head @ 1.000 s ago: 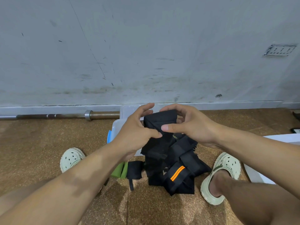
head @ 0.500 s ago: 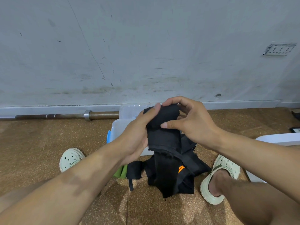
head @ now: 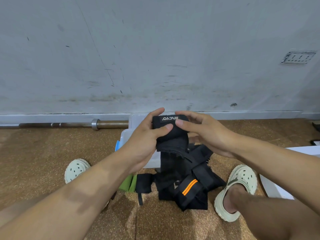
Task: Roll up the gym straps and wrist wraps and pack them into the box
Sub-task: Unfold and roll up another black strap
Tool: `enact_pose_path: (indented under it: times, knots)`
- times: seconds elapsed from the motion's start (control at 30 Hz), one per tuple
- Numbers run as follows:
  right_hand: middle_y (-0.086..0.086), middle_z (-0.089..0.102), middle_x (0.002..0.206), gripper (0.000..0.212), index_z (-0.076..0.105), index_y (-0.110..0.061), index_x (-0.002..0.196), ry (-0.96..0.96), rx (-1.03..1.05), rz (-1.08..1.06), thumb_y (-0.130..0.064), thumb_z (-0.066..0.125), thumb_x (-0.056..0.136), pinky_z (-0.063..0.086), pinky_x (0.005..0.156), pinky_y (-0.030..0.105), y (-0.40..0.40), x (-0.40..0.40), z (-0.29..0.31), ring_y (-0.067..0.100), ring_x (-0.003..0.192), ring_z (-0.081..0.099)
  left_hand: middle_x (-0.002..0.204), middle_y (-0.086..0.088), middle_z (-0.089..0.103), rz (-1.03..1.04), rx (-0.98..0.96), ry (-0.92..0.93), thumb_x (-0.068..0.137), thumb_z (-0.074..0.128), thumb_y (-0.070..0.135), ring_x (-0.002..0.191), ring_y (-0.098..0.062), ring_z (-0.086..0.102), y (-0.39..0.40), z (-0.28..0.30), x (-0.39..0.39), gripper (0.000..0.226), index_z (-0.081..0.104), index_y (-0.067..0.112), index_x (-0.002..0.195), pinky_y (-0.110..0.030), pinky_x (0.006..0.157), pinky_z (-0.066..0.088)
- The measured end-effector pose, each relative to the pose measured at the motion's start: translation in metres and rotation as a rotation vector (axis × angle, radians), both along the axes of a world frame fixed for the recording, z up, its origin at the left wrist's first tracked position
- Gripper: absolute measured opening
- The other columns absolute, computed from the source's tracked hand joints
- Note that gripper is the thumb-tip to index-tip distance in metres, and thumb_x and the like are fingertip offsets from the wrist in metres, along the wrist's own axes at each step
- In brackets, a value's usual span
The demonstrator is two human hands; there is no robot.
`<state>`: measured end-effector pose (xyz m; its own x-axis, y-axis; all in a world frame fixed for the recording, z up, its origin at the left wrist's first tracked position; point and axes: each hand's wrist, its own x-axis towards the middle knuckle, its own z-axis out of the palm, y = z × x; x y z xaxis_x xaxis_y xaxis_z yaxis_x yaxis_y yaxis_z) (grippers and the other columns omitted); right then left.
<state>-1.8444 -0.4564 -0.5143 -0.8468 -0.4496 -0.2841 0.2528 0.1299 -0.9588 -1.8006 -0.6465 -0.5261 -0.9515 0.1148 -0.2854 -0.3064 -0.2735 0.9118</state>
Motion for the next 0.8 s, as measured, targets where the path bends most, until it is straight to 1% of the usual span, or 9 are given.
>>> enact_pose_path:
  times: [0.07, 0.17, 0.23, 0.3, 0.37, 0.47, 0.53, 0.7, 0.8]
  knots:
    - [0.008, 0.070, 0.132, 0.057, 0.064, -0.019, 0.136, -0.024, 0.004, 0.067, -0.038, 0.074, 0.083, 0.056, 0.101, 0.043, 0.003, 0.001, -0.002, 0.026, 0.116, 0.071, 0.132, -0.009, 0.065, 0.006, -0.032, 0.011, 0.097, 0.062, 0.004, 0.118, -0.025, 0.067, 0.001, -0.001, 0.001, 0.054, 0.051, 0.031, 0.142, -0.040, 0.097, 0.056]
    - [0.008, 0.071, 0.129, 0.050, 0.061, -0.018, 0.138, -0.031, -0.004, 0.033, -0.026, 0.073, 0.090, 0.055, 0.103, 0.045, 0.004, 0.003, -0.004, 0.025, 0.116, 0.071, 0.128, -0.010, 0.068, 0.002, -0.063, 0.012, 0.097, 0.061, 0.007, 0.115, -0.026, 0.069, 0.004, -0.002, 0.002, 0.057, 0.049, 0.040, 0.143, -0.043, 0.101, 0.055]
    - [0.006, 0.072, 0.129, 0.050, 0.060, -0.020, 0.139, -0.044, -0.031, 0.007, -0.017, 0.073, 0.091, 0.059, 0.096, 0.039, 0.002, 0.006, -0.006, 0.023, 0.113, 0.072, 0.119, -0.006, 0.074, -0.009, -0.095, 0.021, 0.100, 0.061, 0.020, 0.111, -0.024, 0.071, 0.005, -0.002, 0.002, 0.054, 0.044, 0.046, 0.144, -0.043, 0.102, 0.053]
    - [0.007, 0.070, 0.130, 0.051, 0.061, -0.021, 0.137, -0.021, -0.043, -0.013, -0.008, 0.074, 0.090, 0.059, 0.080, 0.026, -0.001, 0.010, -0.009, 0.019, 0.105, 0.074, 0.107, 0.005, 0.077, -0.005, -0.122, 0.015, 0.101, 0.058, 0.037, 0.107, -0.019, 0.072, 0.005, -0.001, 0.003, 0.047, 0.042, 0.048, 0.144, -0.043, 0.105, 0.051]
    - [0.007, 0.069, 0.130, 0.051, 0.063, -0.020, 0.135, 0.038, -0.041, -0.047, -0.001, 0.075, 0.089, 0.058, 0.074, 0.023, -0.003, 0.013, -0.012, 0.020, 0.098, 0.076, 0.110, 0.007, 0.075, 0.002, -0.141, -0.004, 0.102, 0.054, 0.043, 0.107, -0.017, 0.072, 0.006, -0.001, 0.004, 0.045, 0.042, 0.048, 0.145, -0.047, 0.107, 0.050]
    - [0.003, 0.068, 0.128, 0.052, 0.066, -0.023, 0.128, 0.167, -0.011, -0.072, 0.002, 0.079, 0.085, 0.060, 0.092, 0.040, -0.001, 0.011, -0.016, 0.029, 0.108, 0.073, 0.118, 0.002, 0.073, 0.011, -0.093, -0.046, 0.102, 0.057, 0.035, 0.105, -0.017, 0.073, 0.006, -0.001, 0.005, 0.048, 0.042, 0.040, 0.147, -0.051, 0.103, 0.054]
    - [0.001, 0.069, 0.127, 0.053, 0.068, -0.027, 0.124, 0.222, 0.014, -0.075, 0.002, 0.081, 0.082, 0.060, 0.095, 0.045, -0.001, 0.010, -0.016, 0.027, 0.108, 0.072, 0.124, 0.000, 0.069, 0.025, -0.062, -0.071, 0.101, 0.061, 0.027, 0.104, -0.016, 0.073, 0.006, 0.000, 0.003, 0.052, 0.042, 0.031, 0.149, -0.050, 0.100, 0.056]
    - [-0.004, 0.068, 0.131, 0.057, 0.066, -0.023, 0.125, 0.256, 0.053, -0.050, 0.005, 0.083, 0.078, 0.060, 0.097, 0.040, -0.001, 0.007, -0.008, 0.020, 0.113, 0.071, 0.129, -0.008, 0.065, 0.075, -0.039, -0.068, 0.094, 0.070, 0.008, 0.107, -0.024, 0.072, -0.002, 0.002, -0.002, 0.059, 0.048, 0.023, 0.146, -0.050, 0.095, 0.058]
    - [-0.001, 0.067, 0.134, 0.053, 0.063, -0.022, 0.131, 0.071, -0.029, -0.004, -0.010, 0.081, 0.082, 0.058, 0.094, 0.038, -0.001, 0.001, -0.003, 0.020, 0.114, 0.071, 0.124, -0.007, 0.067, 0.086, -0.046, -0.004, 0.090, 0.072, 0.000, 0.106, -0.024, 0.072, -0.005, 0.004, -0.003, 0.066, 0.050, 0.027, 0.145, -0.045, 0.089, 0.061]
